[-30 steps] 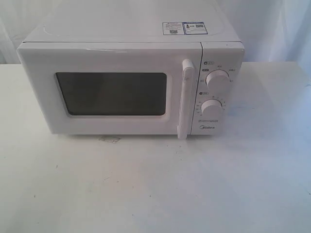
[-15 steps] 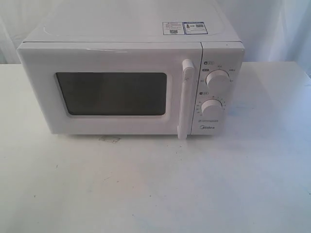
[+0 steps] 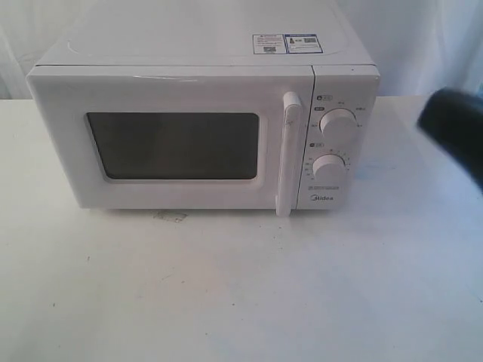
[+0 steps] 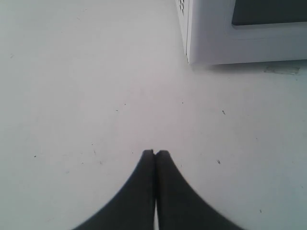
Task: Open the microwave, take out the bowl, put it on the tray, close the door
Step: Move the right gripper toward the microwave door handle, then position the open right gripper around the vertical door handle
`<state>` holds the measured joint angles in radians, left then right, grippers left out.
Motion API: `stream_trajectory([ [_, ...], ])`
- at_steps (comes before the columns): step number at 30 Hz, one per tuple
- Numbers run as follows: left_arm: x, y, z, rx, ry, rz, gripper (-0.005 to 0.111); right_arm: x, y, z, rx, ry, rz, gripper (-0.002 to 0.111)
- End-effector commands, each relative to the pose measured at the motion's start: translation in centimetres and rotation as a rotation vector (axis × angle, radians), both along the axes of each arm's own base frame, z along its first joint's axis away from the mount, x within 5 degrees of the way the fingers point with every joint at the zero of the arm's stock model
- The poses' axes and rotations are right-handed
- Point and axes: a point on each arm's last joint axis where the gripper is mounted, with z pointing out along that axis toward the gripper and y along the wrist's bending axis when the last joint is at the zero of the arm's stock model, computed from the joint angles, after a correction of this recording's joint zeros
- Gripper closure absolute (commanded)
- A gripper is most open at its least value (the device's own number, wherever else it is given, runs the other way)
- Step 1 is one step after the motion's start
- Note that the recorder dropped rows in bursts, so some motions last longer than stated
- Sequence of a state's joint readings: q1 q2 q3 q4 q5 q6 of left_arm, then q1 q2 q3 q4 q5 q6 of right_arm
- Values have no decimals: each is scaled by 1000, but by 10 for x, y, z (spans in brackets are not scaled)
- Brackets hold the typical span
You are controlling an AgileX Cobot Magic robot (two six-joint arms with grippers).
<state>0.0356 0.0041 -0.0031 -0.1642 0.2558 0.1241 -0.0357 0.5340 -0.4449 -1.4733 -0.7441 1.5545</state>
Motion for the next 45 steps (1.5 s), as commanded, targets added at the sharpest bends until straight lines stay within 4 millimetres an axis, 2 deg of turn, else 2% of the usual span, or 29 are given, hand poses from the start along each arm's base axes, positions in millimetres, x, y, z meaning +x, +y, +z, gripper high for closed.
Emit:
stream_trajectory([
  [1,0,0,-1,-7,0,1,107,31,4,-22,-21,205,80,108],
  [4,0,0,-1,-7,0,1,107,46,9,-38,-116,222,194,108],
  [8,0,0,-1,-7,0,1,107,57,17,-53,-215,119,394,108],
  [13,0,0,-1,-7,0,1,107,74,21,-70,-283,-32,503,108],
  [19,0,0,-1,-7,0,1,107,104,15,-78,-194,-99,347,108],
  [22,0,0,-1,-7,0,1,107,123,10,-83,-225,-210,240,108],
  [25,0,0,-1,-7,0,1,107,138,8,-86,-275,-268,204,107],
  [27,0,0,-1,-7,0,1,107,150,7,-92,-298,-275,204,94],
  [33,0,0,-1,-7,0,1,107,167,5,-108,-361,-302,171,51],
  [37,0,0,-1,-7,0,1,107,176,4,-120,-349,-260,162,48],
  [45,0,0,-1,-7,0,1,107,178,3,-120,-336,-251,148,48],
])
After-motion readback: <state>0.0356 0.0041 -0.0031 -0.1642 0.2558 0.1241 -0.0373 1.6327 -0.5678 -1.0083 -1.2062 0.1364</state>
